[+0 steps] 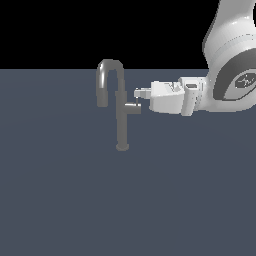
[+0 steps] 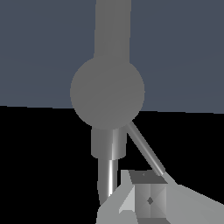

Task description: Turn on the faucet by rotating a designated handle.

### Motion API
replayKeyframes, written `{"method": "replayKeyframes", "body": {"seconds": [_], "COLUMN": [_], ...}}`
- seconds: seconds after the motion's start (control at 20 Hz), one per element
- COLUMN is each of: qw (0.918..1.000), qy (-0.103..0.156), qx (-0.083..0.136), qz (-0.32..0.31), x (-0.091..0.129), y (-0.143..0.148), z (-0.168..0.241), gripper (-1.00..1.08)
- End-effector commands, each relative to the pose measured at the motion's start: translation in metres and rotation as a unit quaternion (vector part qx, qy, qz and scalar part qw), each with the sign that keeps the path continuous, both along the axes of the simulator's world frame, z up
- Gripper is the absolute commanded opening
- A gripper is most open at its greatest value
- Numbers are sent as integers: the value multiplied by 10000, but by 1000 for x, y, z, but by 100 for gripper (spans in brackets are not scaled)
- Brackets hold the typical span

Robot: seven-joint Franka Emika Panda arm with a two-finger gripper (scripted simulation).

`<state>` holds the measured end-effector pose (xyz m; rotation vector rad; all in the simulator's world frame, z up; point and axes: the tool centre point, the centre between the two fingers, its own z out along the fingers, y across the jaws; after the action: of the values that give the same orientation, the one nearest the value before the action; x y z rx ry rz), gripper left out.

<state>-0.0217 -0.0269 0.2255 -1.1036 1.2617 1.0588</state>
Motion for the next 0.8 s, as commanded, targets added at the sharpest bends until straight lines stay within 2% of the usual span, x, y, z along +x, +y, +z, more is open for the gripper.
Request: {"method": "replayKeyframes", "body": {"seconds": [0.0, 0.05, 0.45, 0.5, 0.75], "qw": [9999, 10000, 9999, 9999, 10000], "qy": [128, -6, 132, -124, 43], "qx": [25, 3, 27, 10, 21], "qz": [20, 0, 22, 18, 21], "x": [-12, -3, -30, -17, -26], "y": [2, 0, 5, 2, 4], "z": [-13, 0, -37, -11, -47], "gripper": [-100, -100, -100, -100, -100]}}
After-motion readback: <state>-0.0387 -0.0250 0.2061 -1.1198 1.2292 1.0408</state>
